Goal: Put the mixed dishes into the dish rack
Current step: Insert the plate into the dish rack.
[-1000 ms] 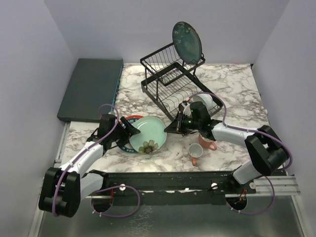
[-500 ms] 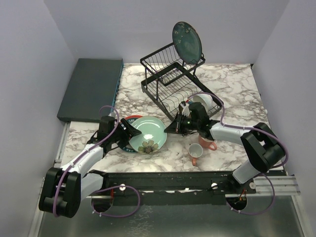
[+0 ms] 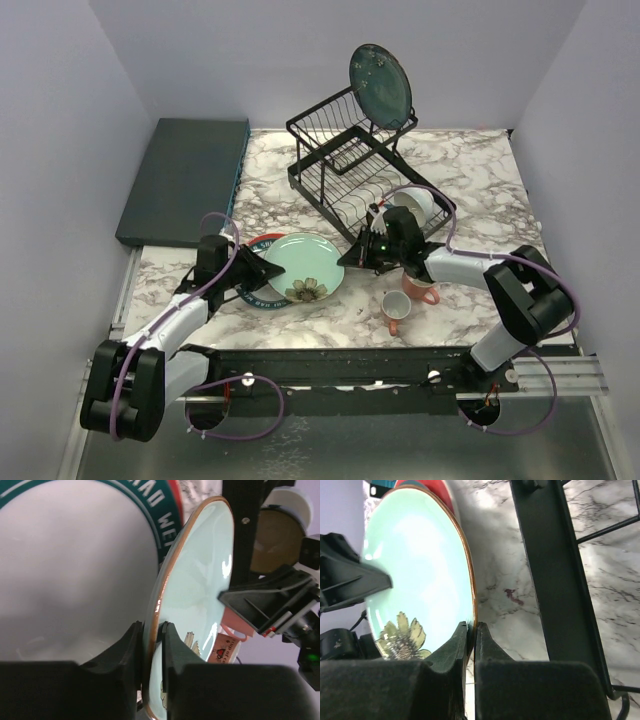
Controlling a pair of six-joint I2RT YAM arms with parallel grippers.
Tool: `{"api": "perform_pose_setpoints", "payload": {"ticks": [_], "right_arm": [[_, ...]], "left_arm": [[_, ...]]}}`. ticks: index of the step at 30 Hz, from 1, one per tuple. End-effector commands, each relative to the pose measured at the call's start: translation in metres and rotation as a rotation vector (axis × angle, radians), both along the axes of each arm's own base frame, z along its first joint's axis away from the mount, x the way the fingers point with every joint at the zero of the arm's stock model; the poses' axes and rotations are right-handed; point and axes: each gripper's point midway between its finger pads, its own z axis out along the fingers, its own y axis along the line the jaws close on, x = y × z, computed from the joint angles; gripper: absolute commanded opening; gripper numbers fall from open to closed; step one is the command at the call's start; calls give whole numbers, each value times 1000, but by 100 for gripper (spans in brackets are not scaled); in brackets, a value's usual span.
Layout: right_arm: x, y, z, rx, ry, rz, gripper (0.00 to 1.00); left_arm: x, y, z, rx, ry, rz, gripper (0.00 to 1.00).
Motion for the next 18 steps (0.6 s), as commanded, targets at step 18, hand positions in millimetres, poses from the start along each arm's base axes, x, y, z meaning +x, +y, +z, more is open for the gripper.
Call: {"api": "perform_pose_setpoints", "payload": {"ticks": [18], "right_arm": [[-12,17,87,159,-49,66,0]], "left_arm": [[13,-22,115,-149,-246,-103,0]]}}
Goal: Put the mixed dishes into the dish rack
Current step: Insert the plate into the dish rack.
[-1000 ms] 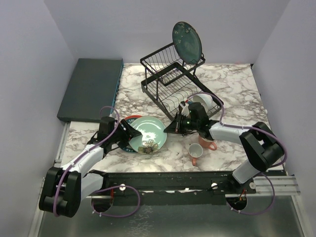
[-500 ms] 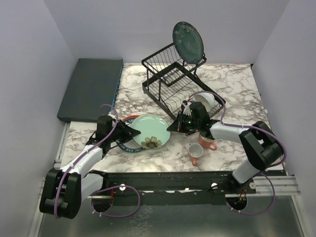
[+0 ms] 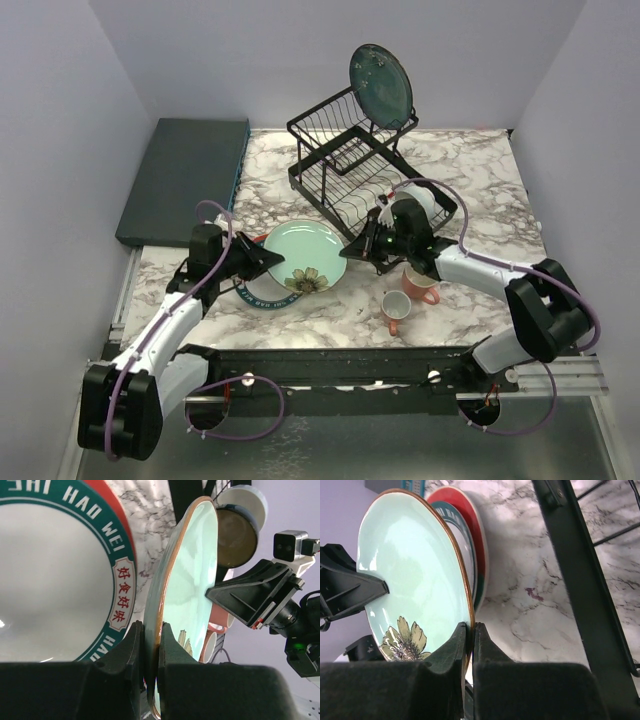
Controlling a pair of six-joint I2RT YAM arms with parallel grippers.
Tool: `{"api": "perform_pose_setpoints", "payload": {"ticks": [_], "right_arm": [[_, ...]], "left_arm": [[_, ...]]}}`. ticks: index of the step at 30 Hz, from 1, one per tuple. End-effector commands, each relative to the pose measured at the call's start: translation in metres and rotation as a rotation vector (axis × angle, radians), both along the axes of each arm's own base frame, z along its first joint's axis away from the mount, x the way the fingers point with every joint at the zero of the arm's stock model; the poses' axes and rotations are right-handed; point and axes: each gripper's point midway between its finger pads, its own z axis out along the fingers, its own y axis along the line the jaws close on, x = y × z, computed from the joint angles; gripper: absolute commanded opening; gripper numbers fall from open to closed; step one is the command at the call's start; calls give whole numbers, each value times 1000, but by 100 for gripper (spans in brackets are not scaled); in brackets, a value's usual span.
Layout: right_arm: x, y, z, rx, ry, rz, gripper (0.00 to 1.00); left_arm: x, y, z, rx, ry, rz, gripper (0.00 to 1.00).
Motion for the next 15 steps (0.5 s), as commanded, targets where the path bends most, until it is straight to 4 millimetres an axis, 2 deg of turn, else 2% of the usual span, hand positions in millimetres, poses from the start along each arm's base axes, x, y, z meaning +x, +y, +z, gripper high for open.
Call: {"api": "perform_pose_setpoints", "payload": {"ticks": [1,15], "right_arm": [[-17,26,57,132,-82,138,0],[-47,12,82,206,-131,164,3]], "left_arm": [[3,-16,65,-108,-151,-75,0],[-12,-22,127,-194,-289,-132,0]]}}
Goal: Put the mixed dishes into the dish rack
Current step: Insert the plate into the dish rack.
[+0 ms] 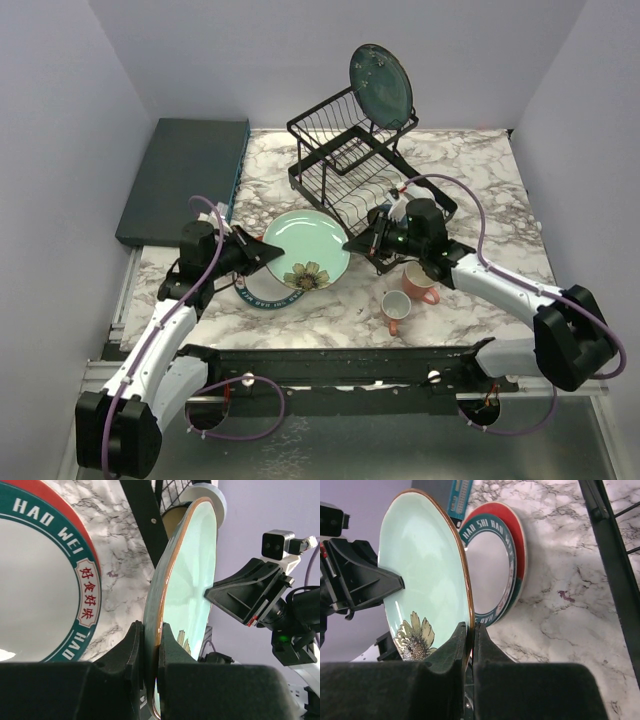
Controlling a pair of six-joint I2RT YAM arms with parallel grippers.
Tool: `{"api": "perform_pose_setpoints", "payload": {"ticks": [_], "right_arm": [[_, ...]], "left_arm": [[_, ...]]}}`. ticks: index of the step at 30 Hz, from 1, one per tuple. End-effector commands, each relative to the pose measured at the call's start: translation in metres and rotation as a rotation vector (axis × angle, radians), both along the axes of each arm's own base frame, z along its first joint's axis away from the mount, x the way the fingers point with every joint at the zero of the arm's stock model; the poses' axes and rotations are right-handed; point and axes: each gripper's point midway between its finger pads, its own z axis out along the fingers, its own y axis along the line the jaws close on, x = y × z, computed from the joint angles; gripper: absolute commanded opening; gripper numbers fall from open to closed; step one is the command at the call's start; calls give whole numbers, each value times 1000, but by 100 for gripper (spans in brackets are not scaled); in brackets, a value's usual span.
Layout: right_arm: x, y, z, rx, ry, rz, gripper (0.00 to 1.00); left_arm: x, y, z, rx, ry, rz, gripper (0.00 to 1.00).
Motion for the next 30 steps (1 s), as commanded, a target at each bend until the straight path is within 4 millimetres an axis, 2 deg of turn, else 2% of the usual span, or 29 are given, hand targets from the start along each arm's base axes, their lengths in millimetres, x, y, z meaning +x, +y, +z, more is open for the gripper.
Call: {"api": "perform_pose_setpoints", "payload": {"ticks": [1,5,13,22,30], "right_arm": [[-40,16,28,111,-36,179,4],[-47,15,38,147,-54,199,12],[-58,14,56,213,-76,220,50],[-73,18,77,310,-110,279,49],[-77,14,88,354,-116,267,48]], "left_arm": [[-9,-20,81,-150,-185,-114,0],[-15,-22,93,-174,-219,-138,0],[-33,-23,124,-200,-314,-189,0],[-40,-23,120,-189,-329,-207,0],[-42,-22,116,-161,-346,-220,0]]}}
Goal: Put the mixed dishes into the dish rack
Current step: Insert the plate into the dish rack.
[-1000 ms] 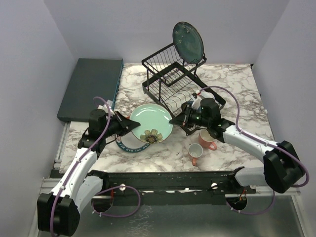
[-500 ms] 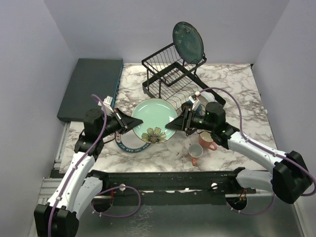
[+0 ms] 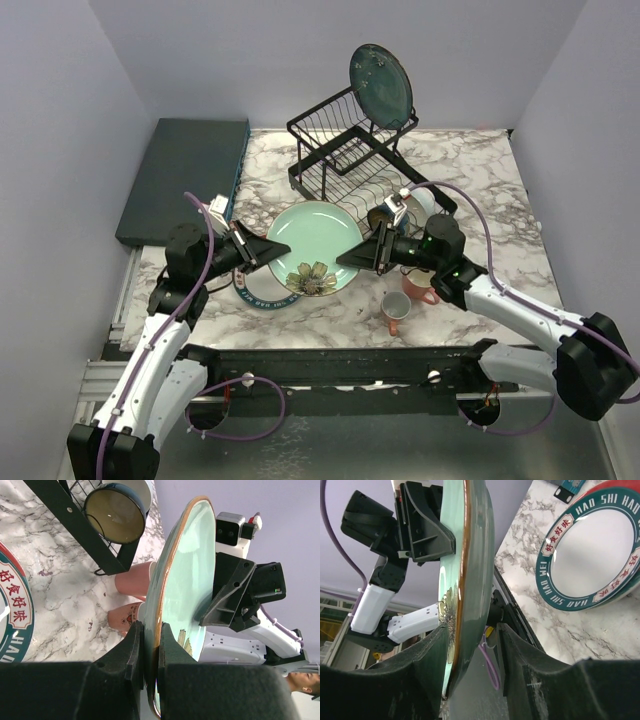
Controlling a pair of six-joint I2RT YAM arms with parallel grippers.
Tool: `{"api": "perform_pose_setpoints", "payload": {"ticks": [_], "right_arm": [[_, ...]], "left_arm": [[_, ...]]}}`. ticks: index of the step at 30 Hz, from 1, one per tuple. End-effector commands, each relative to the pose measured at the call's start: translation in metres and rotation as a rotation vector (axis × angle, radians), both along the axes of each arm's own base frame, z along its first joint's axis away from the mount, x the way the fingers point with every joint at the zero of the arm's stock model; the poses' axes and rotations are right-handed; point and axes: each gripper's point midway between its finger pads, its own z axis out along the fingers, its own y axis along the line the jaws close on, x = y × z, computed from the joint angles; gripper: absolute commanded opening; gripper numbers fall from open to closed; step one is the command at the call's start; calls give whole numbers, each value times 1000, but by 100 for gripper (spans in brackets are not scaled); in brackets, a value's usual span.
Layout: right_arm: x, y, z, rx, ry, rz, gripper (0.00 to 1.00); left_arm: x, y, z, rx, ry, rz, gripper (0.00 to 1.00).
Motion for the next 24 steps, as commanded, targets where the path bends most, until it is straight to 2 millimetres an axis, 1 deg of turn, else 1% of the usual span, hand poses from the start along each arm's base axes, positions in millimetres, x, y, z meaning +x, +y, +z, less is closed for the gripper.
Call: {"api": "perform_pose_setpoints", "payload": {"ticks": [1,8,12,20,22,24], "right_arm": [[-9,0,17,59,-24,26,47],[-8,3,33,97,-32,34,44],[-6,5,36,98,-32,36,38],[-4,14,42,106,-29,47,36],[-2,16,44,107,-32,46,33],[-1,17,44,102,-32,42,26]], "left_arm": [[-11,-5,42,-39,-160,-64,0],[-14,-5,39,-27,-168,-75,0],[-15,-5,37,-22,-168,-80,0],[-17,-5,36,-11,-179,-95,0],[-17,-5,36,-6,-190,-95,0],[-18,-4,32,4,-172,-95,0]]}}
